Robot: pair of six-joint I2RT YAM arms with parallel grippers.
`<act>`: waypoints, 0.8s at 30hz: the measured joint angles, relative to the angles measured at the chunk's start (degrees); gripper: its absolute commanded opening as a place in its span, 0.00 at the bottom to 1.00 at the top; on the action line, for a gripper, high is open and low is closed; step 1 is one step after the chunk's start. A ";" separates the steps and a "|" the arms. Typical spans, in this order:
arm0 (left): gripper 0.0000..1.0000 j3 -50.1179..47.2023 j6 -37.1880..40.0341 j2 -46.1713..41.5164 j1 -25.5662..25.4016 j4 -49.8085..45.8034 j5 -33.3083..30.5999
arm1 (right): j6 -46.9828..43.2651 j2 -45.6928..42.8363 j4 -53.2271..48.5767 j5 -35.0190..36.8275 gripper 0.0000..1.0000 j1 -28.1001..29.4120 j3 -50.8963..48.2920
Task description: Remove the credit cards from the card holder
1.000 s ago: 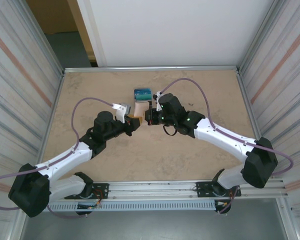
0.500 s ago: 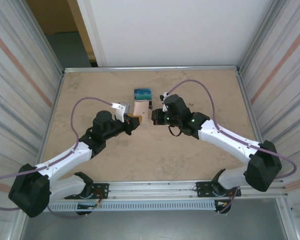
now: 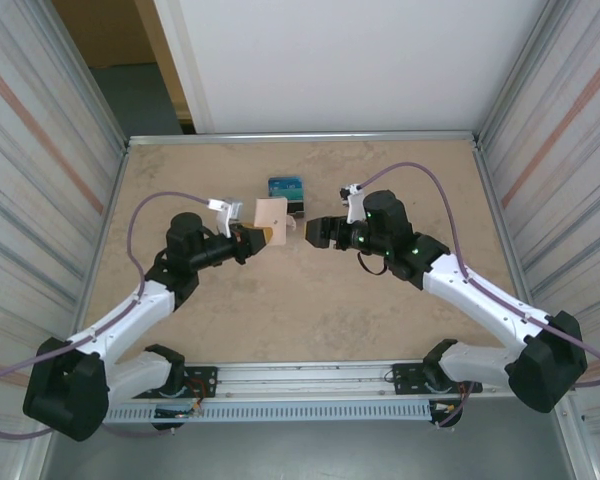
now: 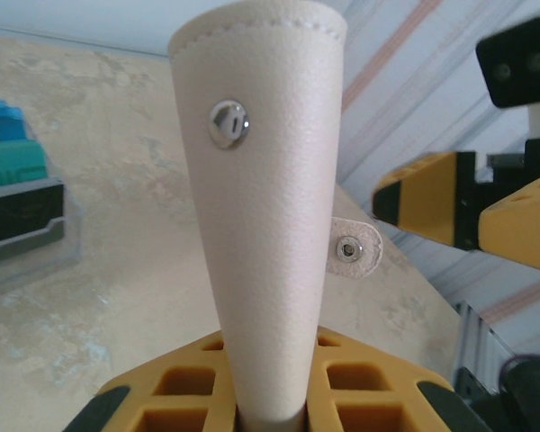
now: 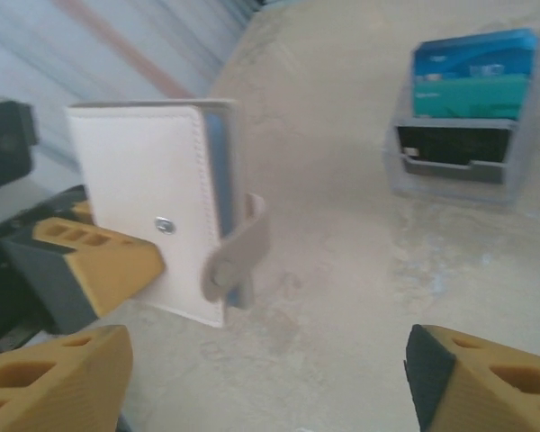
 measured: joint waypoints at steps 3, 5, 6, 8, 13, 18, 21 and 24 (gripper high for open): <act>0.00 0.46 0.20 -0.74 0.00 -1.14 2.49 | -0.87 0.02 1.97 -3.58 0.88 0.00 0.00; 0.00 0.66 0.24 -1.20 0.00 -1.73 3.82 | -1.11 0.17 2.86 -5.31 0.87 0.00 0.00; 0.00 0.72 0.28 -1.40 0.02 -1.88 4.57 | -1.29 0.46 3.28 -6.12 0.86 0.00 0.00; 0.00 0.76 0.37 -1.66 0.00 -1.99 5.81 | -1.75 1.29 3.85 -7.48 0.81 0.00 0.00; 0.00 1.16 -0.35 -1.73 0.02 -1.66 8.52 | -2.36 3.04 4.00 -9.88 0.73 0.00 0.00; 0.00 1.31 -1.86 -1.73 0.02 -0.44 11.10 | -2.91 3.04 4.39 -11.02 0.59 -0.02 0.00; 0.00 1.55 -2.54 -1.73 0.00 -0.24 12.48 | -3.32 3.04 4.57 -11.37 0.49 -0.35 0.00; 0.00 1.95 -3.28 -1.73 0.02 -0.11 13.73 | -3.28 3.02 5.77 -11.61 0.44 -1.36 -0.66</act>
